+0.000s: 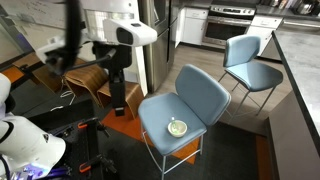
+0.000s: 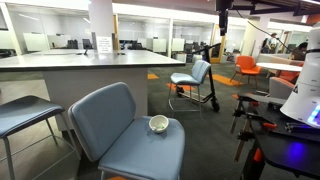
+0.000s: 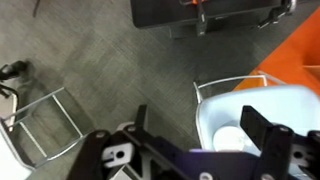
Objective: Pick up the marker in the white bowl and put it on the chair
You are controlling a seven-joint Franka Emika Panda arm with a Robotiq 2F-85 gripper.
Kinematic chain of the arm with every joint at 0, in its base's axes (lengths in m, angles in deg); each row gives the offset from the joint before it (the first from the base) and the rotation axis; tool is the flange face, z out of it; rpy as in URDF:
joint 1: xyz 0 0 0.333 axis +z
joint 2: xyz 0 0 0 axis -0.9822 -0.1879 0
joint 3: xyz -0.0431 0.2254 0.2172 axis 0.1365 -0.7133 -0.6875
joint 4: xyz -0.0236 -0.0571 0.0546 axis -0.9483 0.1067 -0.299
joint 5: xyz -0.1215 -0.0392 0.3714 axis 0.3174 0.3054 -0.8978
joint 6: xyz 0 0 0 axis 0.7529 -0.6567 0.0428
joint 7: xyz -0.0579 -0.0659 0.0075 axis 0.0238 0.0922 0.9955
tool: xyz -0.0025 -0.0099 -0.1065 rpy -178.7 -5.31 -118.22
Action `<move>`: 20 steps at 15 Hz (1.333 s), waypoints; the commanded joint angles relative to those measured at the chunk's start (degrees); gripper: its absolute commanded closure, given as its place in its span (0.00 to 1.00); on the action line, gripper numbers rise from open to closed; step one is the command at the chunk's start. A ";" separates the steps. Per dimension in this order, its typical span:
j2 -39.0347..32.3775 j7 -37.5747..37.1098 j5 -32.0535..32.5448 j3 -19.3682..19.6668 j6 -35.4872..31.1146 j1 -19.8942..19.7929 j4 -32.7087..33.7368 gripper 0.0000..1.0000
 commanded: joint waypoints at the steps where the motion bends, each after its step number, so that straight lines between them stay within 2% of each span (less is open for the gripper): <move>1: -10.49 -6.45 -2.23 -1.22 -1.84 1.08 5.97 0.00; 4: -20.29 -16.19 -8.27 -2.41 -2.02 2.21 11.51 0.00; 6: -26.01 -19.77 -14.03 -2.39 -5.34 2.99 14.43 0.00; 11: -40.08 -29.93 -24.09 -2.57 -21.00 5.14 19.32 0.00; 15: -51.84 -38.14 -32.52 -3.05 -29.34 7.97 25.48 0.00; 18: -60.99 -47.11 -34.99 -1.96 -34.42 11.41 31.45 0.00; 20: -66.63 -51.71 -36.53 -1.81 -35.44 12.21 35.55 0.00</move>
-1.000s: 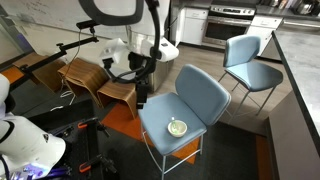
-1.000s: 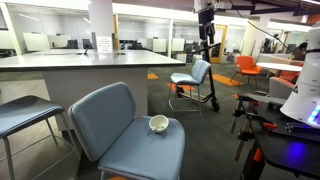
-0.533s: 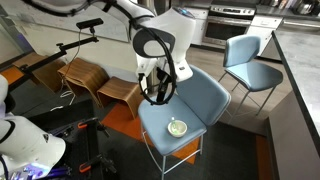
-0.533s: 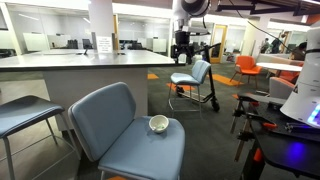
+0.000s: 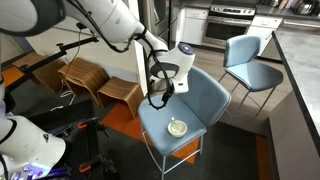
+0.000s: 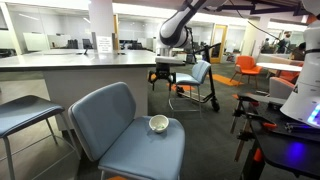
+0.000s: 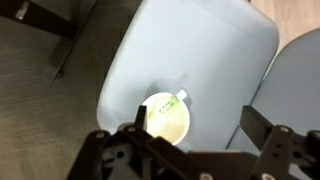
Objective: Pick up the marker in the white bowl and put it on the chair
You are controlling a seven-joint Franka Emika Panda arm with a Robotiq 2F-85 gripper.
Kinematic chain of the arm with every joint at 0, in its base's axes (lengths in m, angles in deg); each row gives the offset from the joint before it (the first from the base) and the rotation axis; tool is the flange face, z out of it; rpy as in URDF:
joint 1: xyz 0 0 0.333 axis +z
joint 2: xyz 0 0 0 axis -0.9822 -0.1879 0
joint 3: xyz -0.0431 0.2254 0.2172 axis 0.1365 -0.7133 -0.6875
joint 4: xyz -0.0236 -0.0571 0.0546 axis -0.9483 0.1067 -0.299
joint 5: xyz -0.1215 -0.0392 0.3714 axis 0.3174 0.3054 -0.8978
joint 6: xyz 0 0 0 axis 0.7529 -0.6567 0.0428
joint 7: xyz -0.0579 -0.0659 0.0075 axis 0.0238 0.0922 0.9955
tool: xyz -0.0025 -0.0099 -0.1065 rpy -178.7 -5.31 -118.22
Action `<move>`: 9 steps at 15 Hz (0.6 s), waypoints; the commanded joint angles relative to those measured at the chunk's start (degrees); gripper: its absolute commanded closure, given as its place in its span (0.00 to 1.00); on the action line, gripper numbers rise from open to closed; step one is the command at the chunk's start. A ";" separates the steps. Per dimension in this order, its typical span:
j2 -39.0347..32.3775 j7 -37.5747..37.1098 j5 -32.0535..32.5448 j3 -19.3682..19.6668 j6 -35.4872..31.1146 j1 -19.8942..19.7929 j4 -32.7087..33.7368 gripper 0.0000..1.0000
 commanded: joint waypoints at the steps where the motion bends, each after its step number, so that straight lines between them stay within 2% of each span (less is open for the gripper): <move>1: -9.04 -7.73 -2.86 1.56 -1.57 1.68 7.96 0.00; 3: -13.91 -10.09 -2.77 2.01 -1.85 1.56 11.95 0.00; 9: -24.07 -10.14 -2.41 2.31 0.63 -0.63 20.57 0.00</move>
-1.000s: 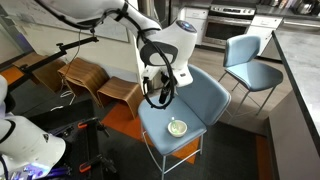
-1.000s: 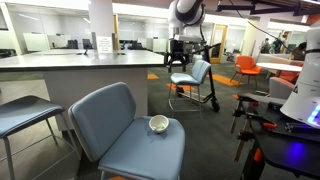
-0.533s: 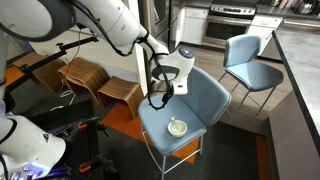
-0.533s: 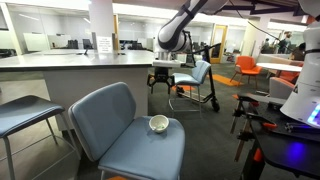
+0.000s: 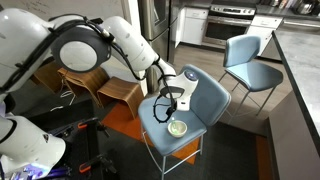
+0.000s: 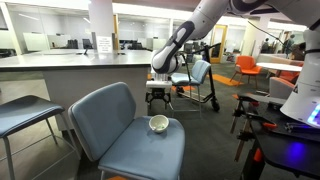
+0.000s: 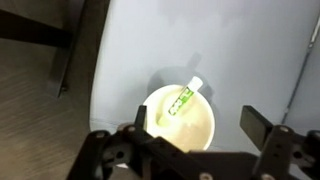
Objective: Pick up the marker in the white bowl and put it on the chair
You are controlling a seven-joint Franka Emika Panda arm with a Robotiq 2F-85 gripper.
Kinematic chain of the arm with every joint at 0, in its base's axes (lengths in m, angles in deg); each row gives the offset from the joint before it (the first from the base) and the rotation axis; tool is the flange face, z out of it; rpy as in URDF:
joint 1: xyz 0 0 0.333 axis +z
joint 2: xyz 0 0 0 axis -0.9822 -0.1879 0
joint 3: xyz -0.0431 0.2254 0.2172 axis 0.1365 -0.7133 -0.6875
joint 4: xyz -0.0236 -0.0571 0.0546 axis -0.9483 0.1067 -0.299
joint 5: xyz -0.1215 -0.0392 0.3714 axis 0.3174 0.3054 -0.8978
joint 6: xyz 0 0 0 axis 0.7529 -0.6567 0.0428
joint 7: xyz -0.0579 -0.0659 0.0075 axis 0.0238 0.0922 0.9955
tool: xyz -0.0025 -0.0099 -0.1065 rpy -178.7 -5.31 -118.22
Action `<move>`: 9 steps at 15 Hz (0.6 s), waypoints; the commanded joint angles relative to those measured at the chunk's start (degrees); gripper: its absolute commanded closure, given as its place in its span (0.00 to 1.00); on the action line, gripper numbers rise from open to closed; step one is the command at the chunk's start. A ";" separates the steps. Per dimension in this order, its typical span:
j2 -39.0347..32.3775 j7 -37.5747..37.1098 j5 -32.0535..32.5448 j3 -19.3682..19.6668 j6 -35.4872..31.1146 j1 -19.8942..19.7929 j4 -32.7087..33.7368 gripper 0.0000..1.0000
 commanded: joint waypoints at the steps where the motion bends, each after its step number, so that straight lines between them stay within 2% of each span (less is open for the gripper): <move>1: -4.79 -1.87 -1.28 0.17 3.01 -1.09 5.80 0.00; 3: -7.15 -2.65 -1.58 0.32 3.37 -1.63 7.77 0.00; 8: -12.03 -4.52 -2.18 -0.17 3.95 -3.21 12.69 0.10; 9: -12.87 -4.87 -2.39 -0.33 4.09 -3.55 13.53 0.14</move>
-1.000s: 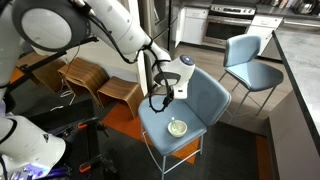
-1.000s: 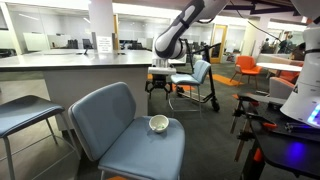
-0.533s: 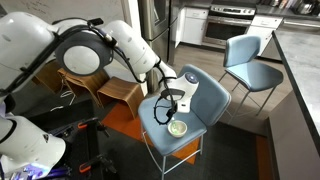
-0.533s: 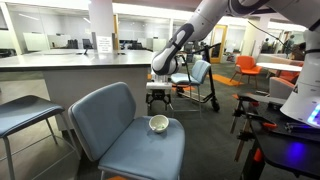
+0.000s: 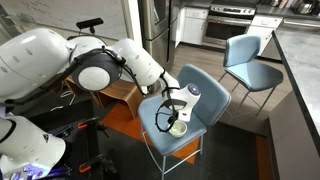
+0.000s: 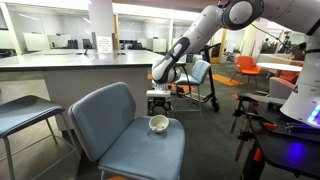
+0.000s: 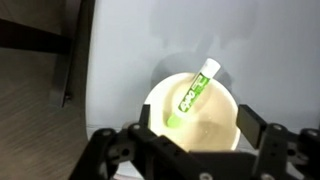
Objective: Pick up the marker in the white bowl and put it on the chair
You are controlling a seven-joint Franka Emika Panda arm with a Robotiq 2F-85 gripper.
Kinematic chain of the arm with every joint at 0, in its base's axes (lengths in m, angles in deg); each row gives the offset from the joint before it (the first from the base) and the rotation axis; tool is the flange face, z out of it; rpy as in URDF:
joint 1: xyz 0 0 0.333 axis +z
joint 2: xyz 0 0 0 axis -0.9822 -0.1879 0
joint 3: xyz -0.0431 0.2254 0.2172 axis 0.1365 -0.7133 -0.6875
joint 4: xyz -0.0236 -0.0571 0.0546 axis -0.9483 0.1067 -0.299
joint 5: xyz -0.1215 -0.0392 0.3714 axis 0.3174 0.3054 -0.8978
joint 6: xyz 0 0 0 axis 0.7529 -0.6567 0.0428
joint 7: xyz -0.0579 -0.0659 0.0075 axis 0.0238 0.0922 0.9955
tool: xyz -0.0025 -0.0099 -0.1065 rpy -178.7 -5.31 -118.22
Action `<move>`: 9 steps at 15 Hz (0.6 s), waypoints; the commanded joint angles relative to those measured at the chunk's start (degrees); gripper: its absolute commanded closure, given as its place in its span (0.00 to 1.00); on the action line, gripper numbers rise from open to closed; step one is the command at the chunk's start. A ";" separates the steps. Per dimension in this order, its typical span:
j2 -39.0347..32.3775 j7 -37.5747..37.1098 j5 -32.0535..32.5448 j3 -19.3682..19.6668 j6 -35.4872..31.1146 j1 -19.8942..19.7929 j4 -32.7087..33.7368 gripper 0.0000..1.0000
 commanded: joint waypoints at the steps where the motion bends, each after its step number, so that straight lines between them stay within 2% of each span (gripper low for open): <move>1: -3.40 -2.47 -1.67 -0.47 3.45 -1.15 5.08 0.23; 2: -4.09 -2.57 -1.96 -0.67 3.73 -1.43 5.77 0.30; 4: -5.65 -3.25 -2.56 -0.97 4.05 -1.82 6.97 0.25; 5: -6.47 -3.42 -2.87 -1.25 4.25 -2.11 7.60 0.30; 7: -8.20 -3.61 -3.06 -1.39 4.81 -2.30 9.13 0.28; 9: -9.83 -4.11 -3.14 -1.69 4.96 -2.60 10.76 0.23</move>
